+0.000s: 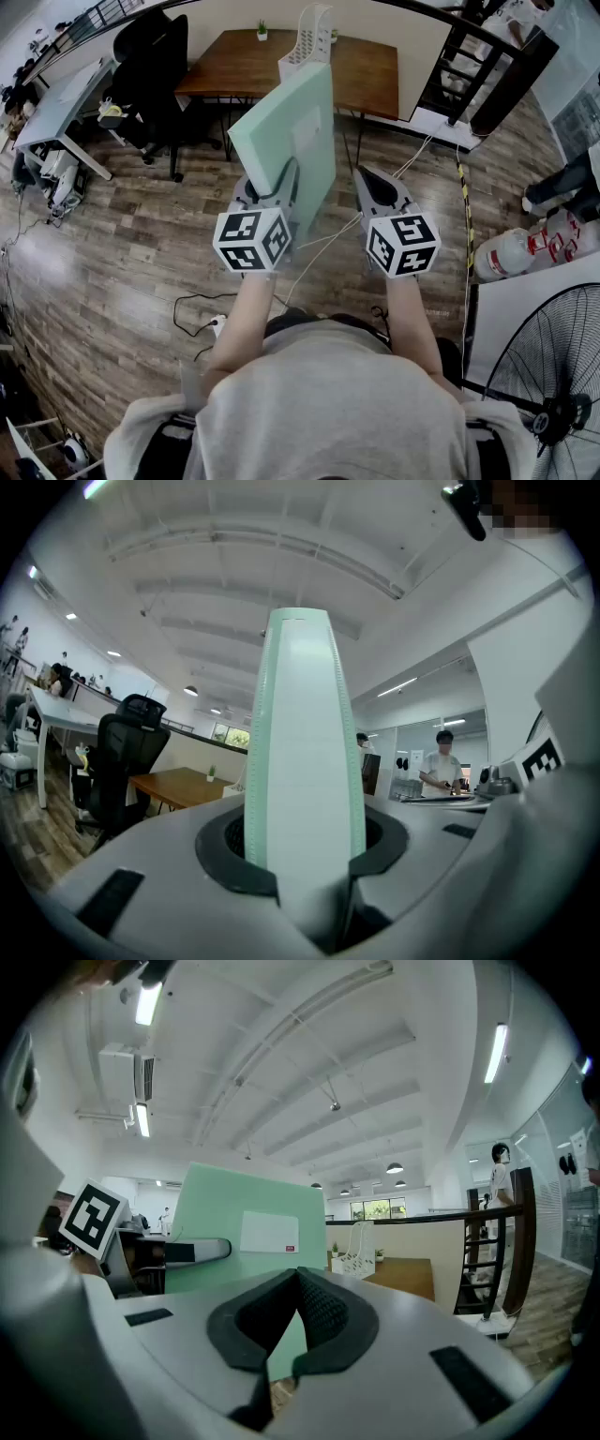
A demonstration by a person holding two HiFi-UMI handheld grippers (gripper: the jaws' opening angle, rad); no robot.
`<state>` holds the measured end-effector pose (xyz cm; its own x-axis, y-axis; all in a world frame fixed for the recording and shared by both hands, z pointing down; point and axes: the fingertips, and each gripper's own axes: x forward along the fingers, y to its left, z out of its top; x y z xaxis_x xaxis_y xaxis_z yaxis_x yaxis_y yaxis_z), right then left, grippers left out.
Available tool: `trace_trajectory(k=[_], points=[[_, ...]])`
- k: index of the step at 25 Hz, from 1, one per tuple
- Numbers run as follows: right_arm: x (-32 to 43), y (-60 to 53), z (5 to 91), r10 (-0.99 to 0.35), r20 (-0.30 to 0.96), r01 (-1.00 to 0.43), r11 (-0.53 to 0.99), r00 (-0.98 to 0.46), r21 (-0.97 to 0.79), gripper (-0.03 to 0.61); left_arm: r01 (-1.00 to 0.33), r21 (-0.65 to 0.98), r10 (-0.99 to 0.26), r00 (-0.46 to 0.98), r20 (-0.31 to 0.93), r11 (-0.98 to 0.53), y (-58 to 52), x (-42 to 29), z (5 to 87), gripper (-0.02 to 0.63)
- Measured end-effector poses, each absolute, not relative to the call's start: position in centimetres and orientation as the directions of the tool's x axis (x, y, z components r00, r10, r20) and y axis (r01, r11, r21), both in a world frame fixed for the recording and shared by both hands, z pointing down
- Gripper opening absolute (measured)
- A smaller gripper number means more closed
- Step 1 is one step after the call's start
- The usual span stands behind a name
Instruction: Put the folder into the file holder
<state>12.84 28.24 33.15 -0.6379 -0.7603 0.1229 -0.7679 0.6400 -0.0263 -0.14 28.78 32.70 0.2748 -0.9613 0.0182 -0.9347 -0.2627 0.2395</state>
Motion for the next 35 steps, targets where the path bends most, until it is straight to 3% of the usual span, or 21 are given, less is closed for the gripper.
trace_trajectory(k=[13, 35], points=[[11.2, 28.6, 32.9, -0.755, 0.099, -0.760, 0.650, -0.648, -0.015, 0.009, -0.935, 0.231, -0.961, 0.275, 0.001, -0.267, 28.9, -1.2, 32.2, 0.166], [8.7, 27.8, 36.0, -0.792, 0.072, -0.791, 0.591, -0.606, -0.160, 0.009, -0.922, 0.220, -0.947, 0.322, -0.019, -0.318, 27.6, -5.2, 34.2, 0.169]])
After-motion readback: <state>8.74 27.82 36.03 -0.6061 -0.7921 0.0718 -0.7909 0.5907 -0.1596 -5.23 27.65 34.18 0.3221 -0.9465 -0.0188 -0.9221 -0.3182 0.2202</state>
